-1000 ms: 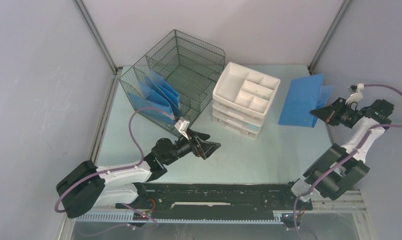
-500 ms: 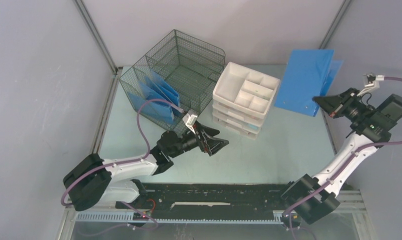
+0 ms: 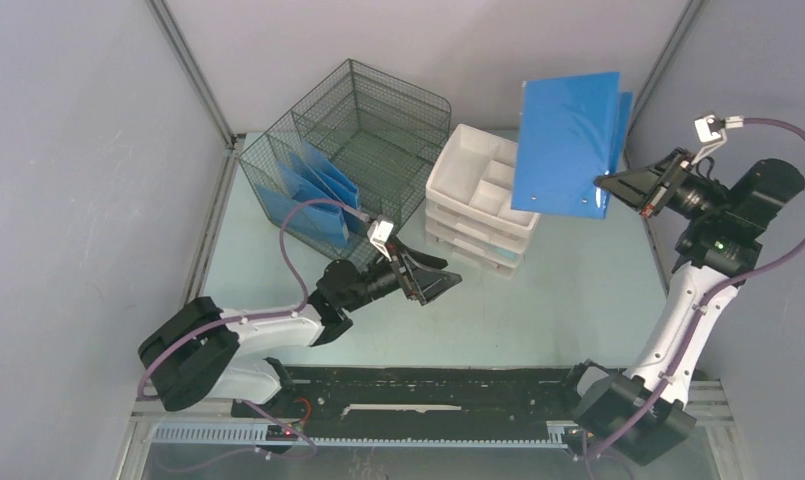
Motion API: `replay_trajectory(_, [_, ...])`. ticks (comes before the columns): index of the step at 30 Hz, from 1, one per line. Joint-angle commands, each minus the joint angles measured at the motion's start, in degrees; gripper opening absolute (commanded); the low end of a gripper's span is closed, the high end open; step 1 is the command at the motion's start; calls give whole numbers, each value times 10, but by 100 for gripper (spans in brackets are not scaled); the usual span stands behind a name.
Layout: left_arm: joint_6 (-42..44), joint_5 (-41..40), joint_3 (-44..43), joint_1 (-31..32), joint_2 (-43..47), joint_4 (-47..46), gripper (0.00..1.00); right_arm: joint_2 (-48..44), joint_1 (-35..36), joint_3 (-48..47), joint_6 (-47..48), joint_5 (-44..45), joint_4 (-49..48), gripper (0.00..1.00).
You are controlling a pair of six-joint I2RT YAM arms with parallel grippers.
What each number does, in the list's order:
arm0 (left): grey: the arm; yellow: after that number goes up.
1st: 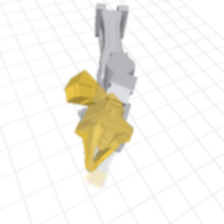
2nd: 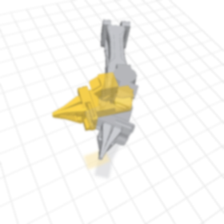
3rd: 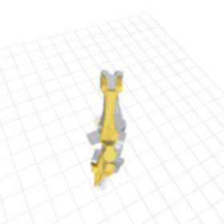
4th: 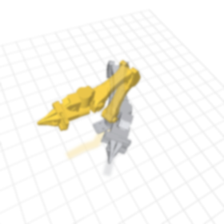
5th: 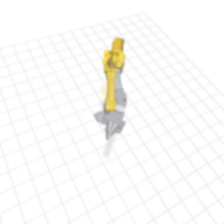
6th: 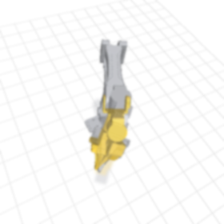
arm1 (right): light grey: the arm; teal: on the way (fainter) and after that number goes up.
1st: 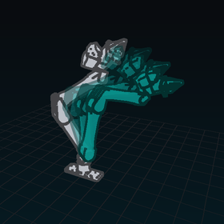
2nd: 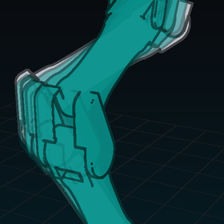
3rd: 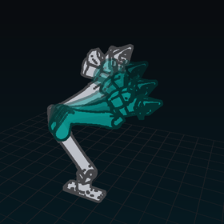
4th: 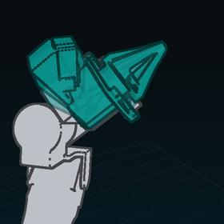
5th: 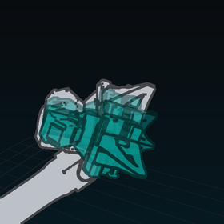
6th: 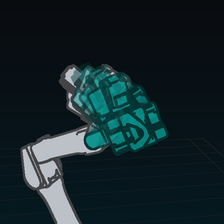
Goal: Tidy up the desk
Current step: Place the folder in the storage box.
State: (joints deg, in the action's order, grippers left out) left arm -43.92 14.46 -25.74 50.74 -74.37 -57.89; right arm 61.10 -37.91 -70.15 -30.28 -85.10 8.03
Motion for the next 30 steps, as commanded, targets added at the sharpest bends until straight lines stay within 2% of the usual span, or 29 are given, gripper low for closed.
replay_trajectory(1, [-124,33,-18,-25,-38,-143,100,-3,64,-6,-77,-10,-93,0])
replay_trajectory(3, [-190,38,-9,-42,-67,-227,100,2,94,-6,-102,-12,-120,0])
replay_trajectory(5, [-229,46,-15,-57,-82,-249,100,8,125,-6,-105,-11,-122,0])
replay_trajectory(14, [-198,38,-42,-60,-85,-250,100,12,265,-6,-41,-2,-36,0])
replay_trajectory(22, [-169,57,-55,-47,-57,-251,100,11,345,-6,31,12,57,0])
replay_trajectory(23, [-163,56,-54,-47,-52,-251,97,12,359,-6,49,13,73,0])
replay_trajectory(27, [-149,56,-52,-47,-34,-251,78,16,378,-3,76,7,91,0])
replay_trajectory(30, [-141,75,-49,-47,-16,-252,50,23,396,11,69,0,73,0])
